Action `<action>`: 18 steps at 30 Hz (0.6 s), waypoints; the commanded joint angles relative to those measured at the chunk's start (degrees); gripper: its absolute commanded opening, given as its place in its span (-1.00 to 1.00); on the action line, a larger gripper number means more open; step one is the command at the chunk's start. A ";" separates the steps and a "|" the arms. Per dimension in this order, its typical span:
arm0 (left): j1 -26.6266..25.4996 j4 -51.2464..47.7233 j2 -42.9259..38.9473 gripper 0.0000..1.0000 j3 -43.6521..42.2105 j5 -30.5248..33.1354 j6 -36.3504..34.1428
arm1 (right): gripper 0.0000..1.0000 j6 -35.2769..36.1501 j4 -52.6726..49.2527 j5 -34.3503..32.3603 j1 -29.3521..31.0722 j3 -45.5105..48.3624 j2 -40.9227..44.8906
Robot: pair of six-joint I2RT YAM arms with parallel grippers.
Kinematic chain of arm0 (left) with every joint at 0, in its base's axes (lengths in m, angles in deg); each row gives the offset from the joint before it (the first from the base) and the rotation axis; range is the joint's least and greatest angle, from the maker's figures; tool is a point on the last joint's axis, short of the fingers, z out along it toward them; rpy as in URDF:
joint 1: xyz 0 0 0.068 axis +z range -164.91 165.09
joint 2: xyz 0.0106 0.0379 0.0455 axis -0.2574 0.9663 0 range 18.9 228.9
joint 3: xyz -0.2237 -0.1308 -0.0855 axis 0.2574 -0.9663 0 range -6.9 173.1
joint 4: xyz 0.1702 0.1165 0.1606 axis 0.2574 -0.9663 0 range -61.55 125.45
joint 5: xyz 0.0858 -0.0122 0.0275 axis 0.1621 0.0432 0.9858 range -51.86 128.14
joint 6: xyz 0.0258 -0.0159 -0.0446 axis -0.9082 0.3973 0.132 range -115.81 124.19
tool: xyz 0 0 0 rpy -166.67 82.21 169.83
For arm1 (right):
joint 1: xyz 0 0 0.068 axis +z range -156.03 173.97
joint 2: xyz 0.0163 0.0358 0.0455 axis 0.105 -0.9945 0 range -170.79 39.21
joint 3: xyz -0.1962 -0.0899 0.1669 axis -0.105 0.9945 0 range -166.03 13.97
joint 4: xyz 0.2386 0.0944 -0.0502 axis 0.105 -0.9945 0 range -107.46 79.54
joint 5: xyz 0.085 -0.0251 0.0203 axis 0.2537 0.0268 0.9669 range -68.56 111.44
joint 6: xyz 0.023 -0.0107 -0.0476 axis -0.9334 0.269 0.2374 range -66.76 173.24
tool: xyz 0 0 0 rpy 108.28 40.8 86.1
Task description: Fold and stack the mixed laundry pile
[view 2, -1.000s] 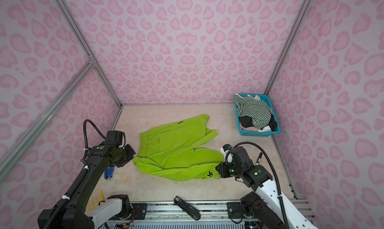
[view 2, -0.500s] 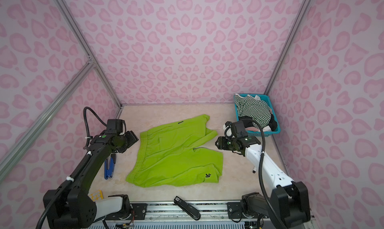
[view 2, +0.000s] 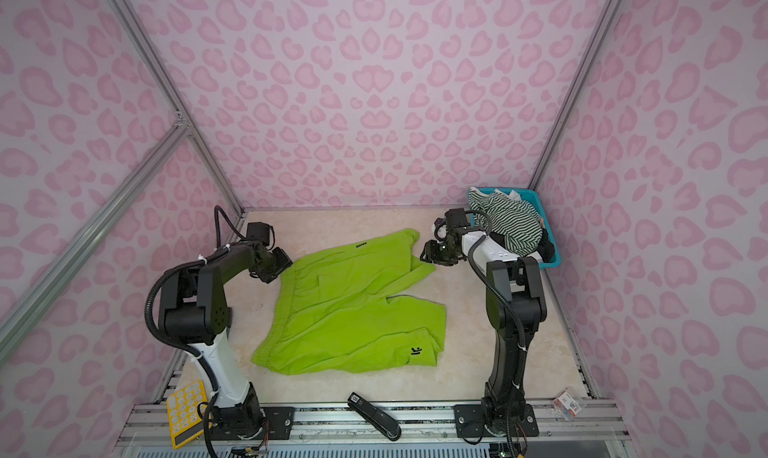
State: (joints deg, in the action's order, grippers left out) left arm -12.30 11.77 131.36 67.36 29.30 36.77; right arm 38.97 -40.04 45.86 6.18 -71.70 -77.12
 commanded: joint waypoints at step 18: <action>6.15 3.44 2.77 -0.95 2.81 -10.63 3.31 | -1.00 6.23 -7.44 -5.92 0.04 1.36 6.87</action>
State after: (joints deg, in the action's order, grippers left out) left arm -6.60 16.80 134.73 68.89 18.85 40.16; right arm 43.43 -44.74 47.07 6.25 -71.22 -72.40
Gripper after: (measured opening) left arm 0.060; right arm 0.061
